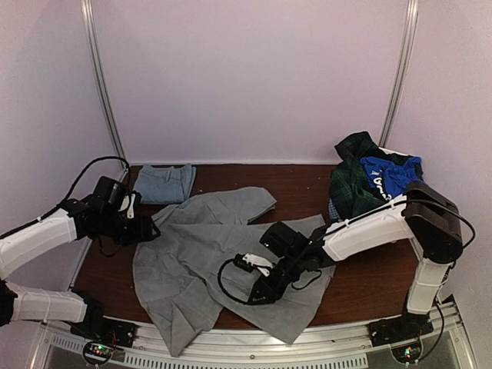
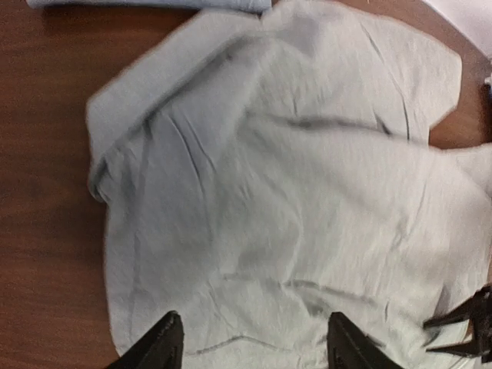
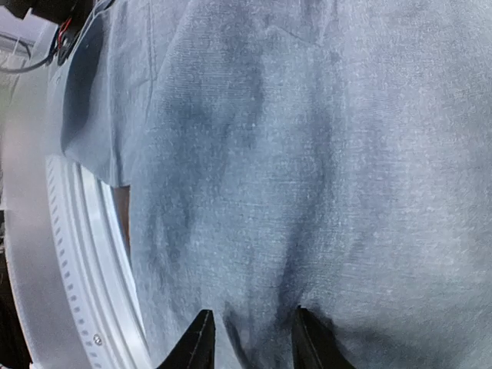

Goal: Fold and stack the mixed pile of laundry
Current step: Adjust the flattened shirt at the center of the board.

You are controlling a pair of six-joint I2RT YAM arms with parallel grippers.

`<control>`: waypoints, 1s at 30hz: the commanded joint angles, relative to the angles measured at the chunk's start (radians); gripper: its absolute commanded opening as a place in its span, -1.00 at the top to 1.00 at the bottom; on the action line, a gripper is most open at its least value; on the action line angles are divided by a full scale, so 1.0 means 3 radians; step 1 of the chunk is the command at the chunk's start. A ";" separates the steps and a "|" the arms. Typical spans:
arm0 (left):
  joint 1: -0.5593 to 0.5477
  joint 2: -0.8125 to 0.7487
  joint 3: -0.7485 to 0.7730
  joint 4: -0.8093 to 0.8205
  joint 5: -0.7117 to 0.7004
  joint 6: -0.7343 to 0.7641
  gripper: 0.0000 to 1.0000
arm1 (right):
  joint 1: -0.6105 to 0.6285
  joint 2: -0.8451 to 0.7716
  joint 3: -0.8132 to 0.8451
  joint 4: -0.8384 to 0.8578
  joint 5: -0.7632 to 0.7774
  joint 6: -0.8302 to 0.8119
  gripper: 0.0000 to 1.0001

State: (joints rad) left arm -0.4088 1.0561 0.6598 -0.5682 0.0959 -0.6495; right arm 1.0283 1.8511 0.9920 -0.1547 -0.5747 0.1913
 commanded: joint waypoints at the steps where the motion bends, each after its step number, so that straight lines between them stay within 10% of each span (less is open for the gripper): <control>1: 0.0375 0.0265 0.0449 0.0138 0.0043 0.0234 -0.40 | -0.0185 -0.0212 -0.0129 -0.0577 -0.0205 0.0054 0.29; 11: 0.0526 0.1607 0.1182 0.0348 0.0330 0.0698 -0.53 | -0.0815 -0.0227 0.0442 -0.0964 0.0343 -0.0216 -0.02; 16: 0.0524 0.1777 0.0961 0.0417 0.0312 0.0659 -0.25 | -0.0878 0.0015 0.0451 -0.0938 0.0427 -0.0312 -0.04; 30: 0.0698 0.0105 -0.0436 0.0051 0.0054 -0.0351 0.83 | -0.0947 0.0252 0.0742 -0.1214 0.0299 -0.0879 -0.08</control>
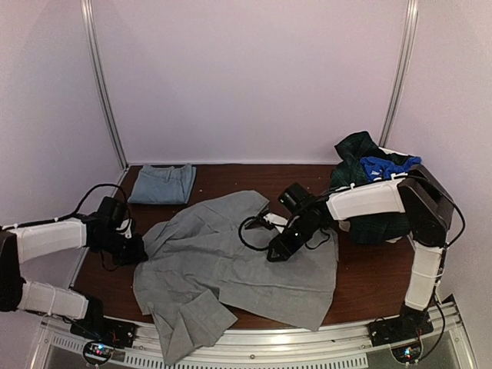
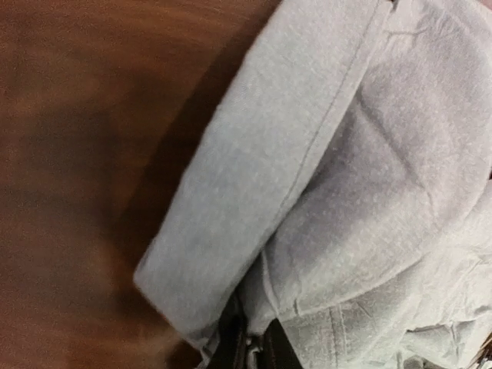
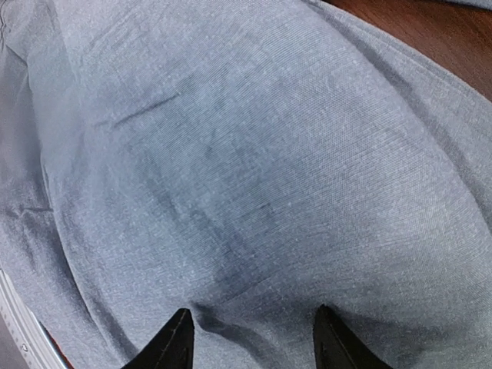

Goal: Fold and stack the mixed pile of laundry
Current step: Adjust the flattened shirt at the center of the board.

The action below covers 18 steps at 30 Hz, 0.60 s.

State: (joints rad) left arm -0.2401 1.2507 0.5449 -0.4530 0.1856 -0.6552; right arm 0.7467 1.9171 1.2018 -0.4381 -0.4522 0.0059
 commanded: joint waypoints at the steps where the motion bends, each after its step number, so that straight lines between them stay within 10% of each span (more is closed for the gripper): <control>1: 0.0170 -0.0695 -0.0015 -0.0422 -0.0312 -0.0332 0.84 | -0.0005 -0.0012 0.0008 -0.0273 -0.0151 -0.0283 -0.08; 4: 0.0186 -0.1015 0.0288 -0.0512 -0.0416 -0.0147 0.74 | 0.0010 -0.0157 -0.0115 -0.0296 -0.0224 -0.0308 -0.09; 7: 0.0179 -0.0909 0.0615 -0.0055 0.0014 0.0323 0.09 | 0.0011 -0.0407 -0.0327 -0.0137 -0.0370 -0.0184 -0.11; 18: -0.0748 0.2264 0.3841 -0.0304 0.0630 0.1811 -0.63 | -0.0152 -0.1075 -0.0412 0.0261 -0.0287 0.0197 -0.26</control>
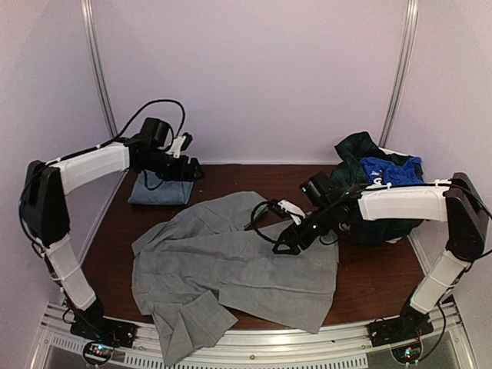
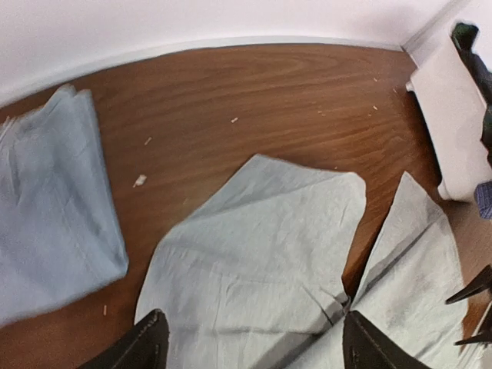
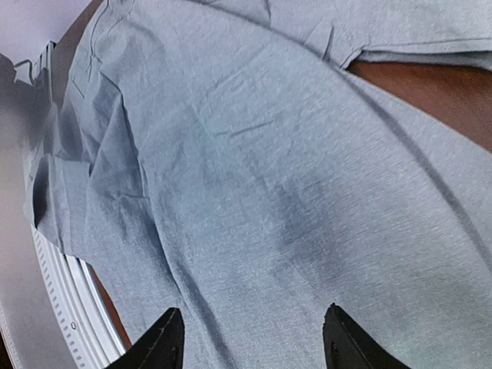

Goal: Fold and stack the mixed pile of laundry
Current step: Adjust the flattened shirt at the center of the board.

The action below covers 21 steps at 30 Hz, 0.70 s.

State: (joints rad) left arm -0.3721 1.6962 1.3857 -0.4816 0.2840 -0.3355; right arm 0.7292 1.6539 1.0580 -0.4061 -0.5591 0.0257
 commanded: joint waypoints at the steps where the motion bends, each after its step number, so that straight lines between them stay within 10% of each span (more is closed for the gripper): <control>1: -0.0393 0.1027 0.1357 -0.0311 0.0300 0.0860 -0.67 | -0.0130 -0.0252 0.0048 0.0181 0.0085 0.0158 -0.27; 7: -0.0674 0.2386 0.3082 -0.0798 0.0498 0.1083 -0.79 | -0.0363 -0.0531 -0.0093 0.0344 0.0044 0.0325 -0.29; 14: -0.0854 0.2951 0.3265 -0.0853 0.0332 0.1189 -0.62 | -0.0472 -0.0638 -0.0197 0.0362 0.0130 0.0347 -0.33; 21: -0.0836 0.2569 0.2934 -0.0704 0.0073 0.1154 1.00 | -0.0502 -0.0582 -0.0117 0.0440 0.0124 0.0359 -0.34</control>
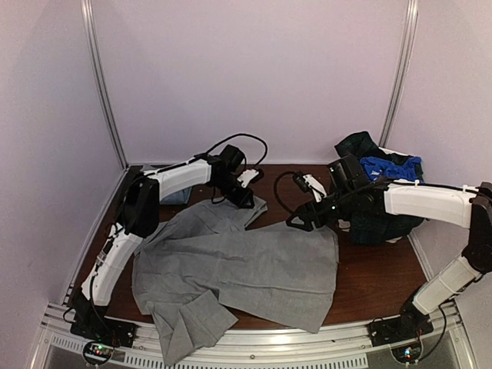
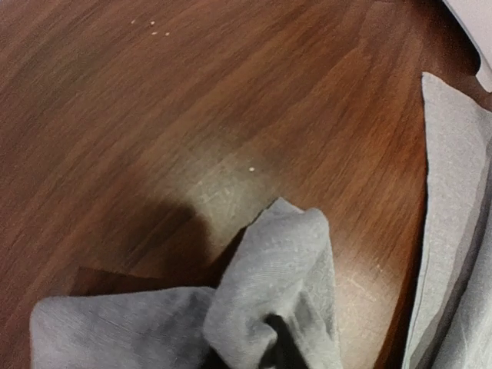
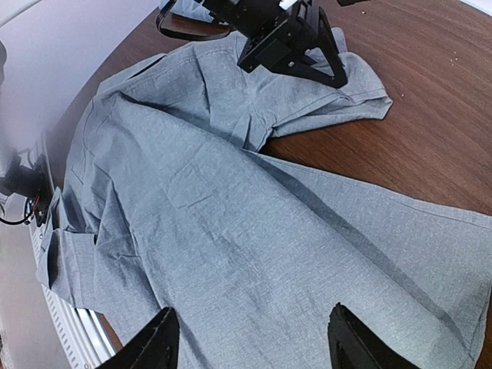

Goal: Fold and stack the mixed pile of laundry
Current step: Adjust the flattened shirt at the center of the board.

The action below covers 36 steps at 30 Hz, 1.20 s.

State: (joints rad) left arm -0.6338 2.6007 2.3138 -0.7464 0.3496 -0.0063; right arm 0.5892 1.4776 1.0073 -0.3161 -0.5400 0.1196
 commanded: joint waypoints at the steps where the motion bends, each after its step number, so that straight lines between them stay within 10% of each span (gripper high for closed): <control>1: 0.0037 -0.0640 -0.0338 0.0353 -0.0108 0.0070 1.00 | -0.0044 0.0012 0.0068 0.0177 0.0031 0.0066 -0.34; 12: -0.0242 -0.3105 -0.2733 0.1077 0.0234 0.0886 0.96 | -0.0177 0.0015 0.0377 0.0346 -0.0126 0.0202 -0.35; 18: -0.0968 -0.4023 -0.4573 0.1362 -0.0699 0.1045 0.56 | -0.0210 -0.0044 0.0328 0.0242 -0.0099 0.0169 -0.45; 25: -0.1321 -0.4292 -0.4801 0.1238 -0.1407 0.0436 0.13 | -0.0185 0.0103 0.0284 0.0138 -0.0259 0.0110 -0.48; 29: -0.0736 -0.4976 -0.5059 0.1783 -0.1081 -0.0037 -0.38 | -0.0091 0.0410 0.0496 0.0088 -0.0194 0.0122 -0.48; 36: 0.0074 -0.4660 -0.4596 0.1358 -0.1383 -0.0530 -0.48 | 0.0117 0.1272 0.1324 -0.0327 0.0241 0.0019 -0.48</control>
State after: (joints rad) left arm -0.6815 1.0809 0.8482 -0.2832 -0.0086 -0.0490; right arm 0.5980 1.7557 1.2747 -0.3305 -0.5495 0.1535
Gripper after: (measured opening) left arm 0.732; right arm 0.739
